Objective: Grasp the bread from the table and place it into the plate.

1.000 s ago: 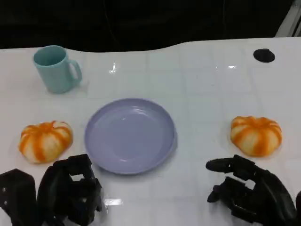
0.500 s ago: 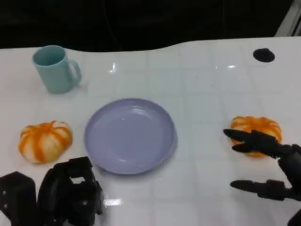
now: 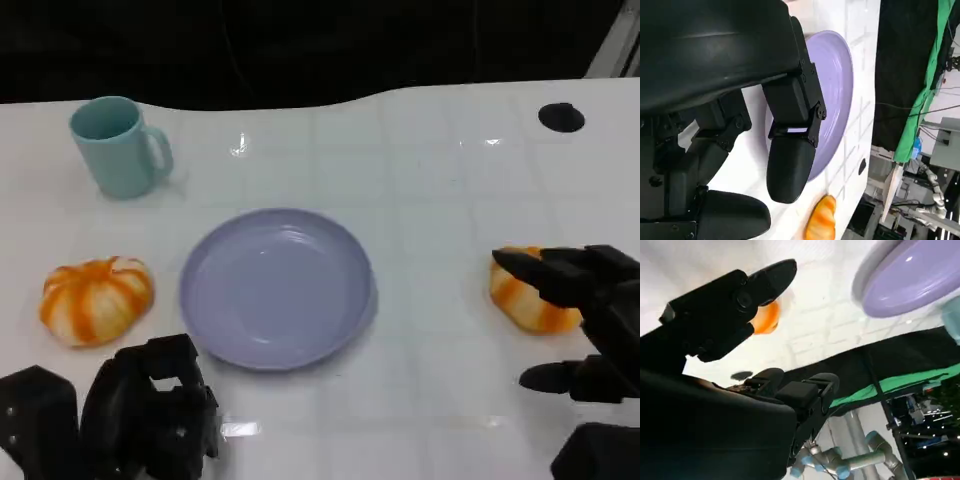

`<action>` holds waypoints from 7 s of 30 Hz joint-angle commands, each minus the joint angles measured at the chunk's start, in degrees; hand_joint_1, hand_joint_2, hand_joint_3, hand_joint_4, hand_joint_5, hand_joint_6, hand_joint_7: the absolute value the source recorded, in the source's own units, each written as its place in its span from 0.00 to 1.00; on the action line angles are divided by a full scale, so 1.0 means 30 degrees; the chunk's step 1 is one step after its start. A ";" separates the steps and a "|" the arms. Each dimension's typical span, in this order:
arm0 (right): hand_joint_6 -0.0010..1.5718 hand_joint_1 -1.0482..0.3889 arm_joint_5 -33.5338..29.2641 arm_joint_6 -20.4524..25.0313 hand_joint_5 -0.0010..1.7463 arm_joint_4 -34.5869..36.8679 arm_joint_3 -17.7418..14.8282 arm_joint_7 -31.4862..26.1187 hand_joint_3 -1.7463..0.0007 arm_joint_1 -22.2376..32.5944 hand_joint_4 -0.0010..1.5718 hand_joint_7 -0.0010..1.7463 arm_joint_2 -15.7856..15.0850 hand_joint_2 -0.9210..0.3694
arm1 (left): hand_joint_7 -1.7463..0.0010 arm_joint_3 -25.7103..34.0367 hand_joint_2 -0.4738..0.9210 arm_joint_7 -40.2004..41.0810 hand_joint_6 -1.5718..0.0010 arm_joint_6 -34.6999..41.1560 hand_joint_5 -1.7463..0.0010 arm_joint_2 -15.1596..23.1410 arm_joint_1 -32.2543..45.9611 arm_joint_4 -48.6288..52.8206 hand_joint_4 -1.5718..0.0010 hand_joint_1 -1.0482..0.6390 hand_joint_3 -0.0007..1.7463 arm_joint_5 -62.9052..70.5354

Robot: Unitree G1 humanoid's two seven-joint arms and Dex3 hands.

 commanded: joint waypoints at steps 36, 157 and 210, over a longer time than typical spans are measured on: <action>0.24 0.27 -0.2759 0.5642 0.31 1.0270 0.6012 -0.3816 0.99 -0.7410 0.02 0.00 -0.1024 0.21 | 0.29 -0.0064 0.11 0.0394 0.16 0.0434 0.28 0.0013 0.0901 -0.0775 0.00 0.15 1.00 0.0108; 0.22 0.31 -0.1463 0.0196 0.05 2.0924 1.2249 -0.7278 0.92 -1.5609 0.19 0.00 0.6968 0.00 | 0.30 -0.0496 0.11 0.0608 0.14 0.0642 0.29 -0.0165 0.1900 -0.2198 0.00 0.11 1.00 0.0284; 0.48 0.57 1.2654 -0.6071 0.98 0.7727 0.4573 0.2574 0.39 -0.2064 0.47 0.69 0.2229 0.35 | 0.32 -0.0731 0.10 0.0791 0.13 0.0935 0.29 -0.0531 0.2135 -0.2960 0.00 0.09 1.00 0.0399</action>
